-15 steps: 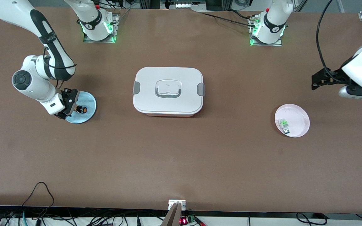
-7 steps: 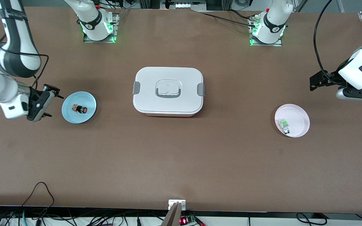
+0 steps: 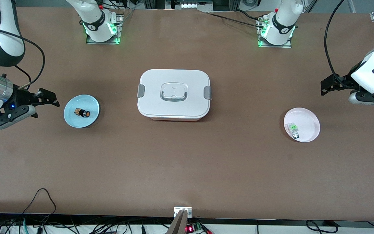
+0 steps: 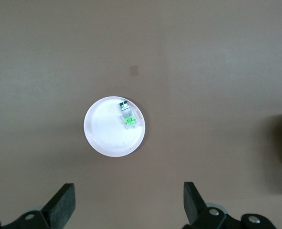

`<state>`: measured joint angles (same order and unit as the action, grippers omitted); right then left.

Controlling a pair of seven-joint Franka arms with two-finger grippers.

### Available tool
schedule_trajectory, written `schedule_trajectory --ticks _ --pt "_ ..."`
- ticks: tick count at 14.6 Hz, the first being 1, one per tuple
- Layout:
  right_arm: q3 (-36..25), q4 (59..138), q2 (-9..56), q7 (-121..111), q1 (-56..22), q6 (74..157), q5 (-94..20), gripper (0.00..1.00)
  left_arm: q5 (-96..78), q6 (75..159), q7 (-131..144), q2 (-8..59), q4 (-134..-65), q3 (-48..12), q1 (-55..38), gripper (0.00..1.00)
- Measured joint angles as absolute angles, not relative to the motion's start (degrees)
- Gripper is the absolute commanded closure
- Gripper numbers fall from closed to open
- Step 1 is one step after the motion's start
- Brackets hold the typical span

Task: Transfer orange switch to right arm and place
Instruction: 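Open the right gripper and raise it away from the plate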

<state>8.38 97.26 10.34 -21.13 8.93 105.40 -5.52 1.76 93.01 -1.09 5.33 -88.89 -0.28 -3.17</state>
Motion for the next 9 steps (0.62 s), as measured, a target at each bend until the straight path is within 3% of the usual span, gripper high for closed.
schedule_trajectory --ticks 5,9 --pt "7.29 97.04 6.42 0.48 7.36 100.26 -4.87 0.00 1.76 93.43 -1.07 5.62 -88.89 -0.29 -3.26 0.00" --pt "-0.49 96.65 2.64 2.12 3.37 98.52 0.70 0.00 1.76 93.51 -1.01 5.62 -88.57 -1.53 -3.44 0.00"
